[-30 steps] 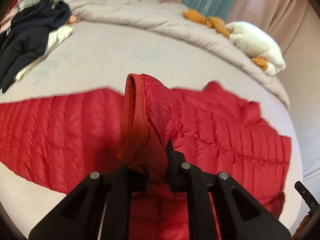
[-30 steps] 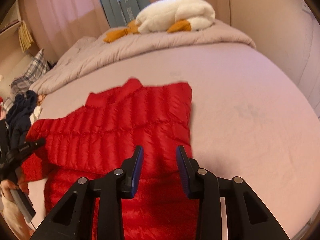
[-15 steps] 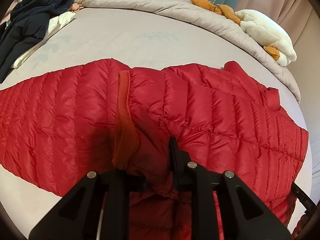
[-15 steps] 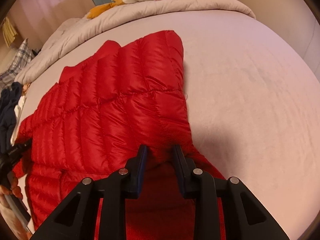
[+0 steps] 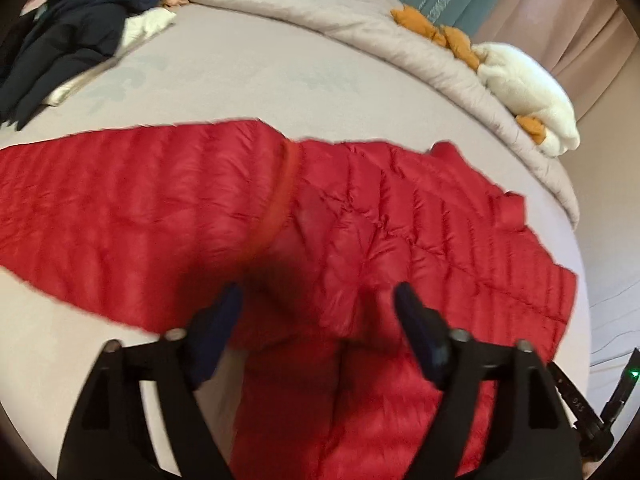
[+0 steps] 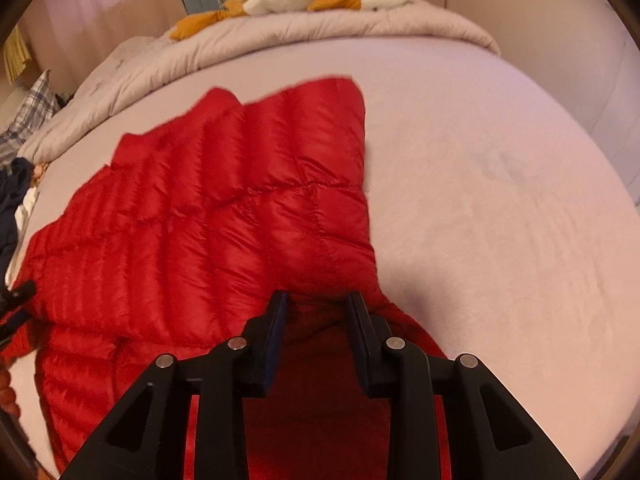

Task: Fold large clothes

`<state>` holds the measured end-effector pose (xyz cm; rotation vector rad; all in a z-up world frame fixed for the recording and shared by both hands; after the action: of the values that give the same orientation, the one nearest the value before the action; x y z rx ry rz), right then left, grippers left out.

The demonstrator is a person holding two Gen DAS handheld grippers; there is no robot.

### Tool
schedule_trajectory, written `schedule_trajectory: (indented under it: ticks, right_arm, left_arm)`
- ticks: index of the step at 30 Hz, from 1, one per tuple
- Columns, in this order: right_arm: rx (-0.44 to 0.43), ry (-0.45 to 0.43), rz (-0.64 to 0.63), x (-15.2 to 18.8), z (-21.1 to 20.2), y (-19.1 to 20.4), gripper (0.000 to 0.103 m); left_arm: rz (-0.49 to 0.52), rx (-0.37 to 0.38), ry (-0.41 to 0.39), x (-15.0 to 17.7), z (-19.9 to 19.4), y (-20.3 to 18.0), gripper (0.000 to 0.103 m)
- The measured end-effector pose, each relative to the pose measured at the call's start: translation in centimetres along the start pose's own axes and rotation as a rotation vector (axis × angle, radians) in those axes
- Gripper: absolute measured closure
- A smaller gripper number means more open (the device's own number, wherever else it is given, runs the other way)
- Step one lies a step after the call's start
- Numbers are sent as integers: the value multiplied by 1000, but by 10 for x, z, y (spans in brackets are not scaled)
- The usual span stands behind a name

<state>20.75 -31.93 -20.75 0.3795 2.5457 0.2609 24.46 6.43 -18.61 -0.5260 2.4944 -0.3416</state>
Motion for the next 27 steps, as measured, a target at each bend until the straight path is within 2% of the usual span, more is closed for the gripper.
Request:
schedule_trajectory:
  ticks: [1, 2, 4, 6, 10, 13, 16, 21, 27]
  right_arm:
    - [-12, -7, -1, 1, -7, 1, 56]
    - [-23, -13, 1, 2, -15, 2, 49]
    - [-42, -49, 9, 3, -33, 4, 41]
    - [-50, -87, -2, 4, -52, 9, 38]
    - [-47, -183, -28, 8, -91, 20, 18]
    - [-73, -226, -51, 8, -109, 25, 9]
    - [-92, -266, -61, 16, -125, 35, 7]
    - [-57, -308, -69, 33, -138, 44, 6]
    - [-13, -324, -120, 43, -145, 61, 5]
  left_arm:
    - [-5, 6, -14, 1, -14, 1, 12]
    - [-7, 8, -24, 1, -25, 2, 6]
    - [-11, 19, -57, 4, -51, 4, 1]
    - [-16, 36, -92, 7, -76, 7, 0]
    - [-49, 53, -134, 18, -112, 22, 0]
    - [-87, 64, -175, 27, -130, 40, 0]
    - [-120, 48, -183, 36, -135, 61, 0]
    - [-150, -9, -196, 42, -142, 90, 0]
    - [-166, 5, -194, 46, -151, 108, 0]
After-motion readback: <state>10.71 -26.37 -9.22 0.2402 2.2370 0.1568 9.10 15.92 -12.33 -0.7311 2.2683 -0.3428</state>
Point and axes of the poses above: each gripper's, at about its wrist camera, not at the fingertips, and z roughly the way its jaws point, y to its left, x to its underside, the point moved 6 cm from there along z, roughly the way its jaws point, and after that the axes turned 2 degrees about -z, right-handed, at the moved point
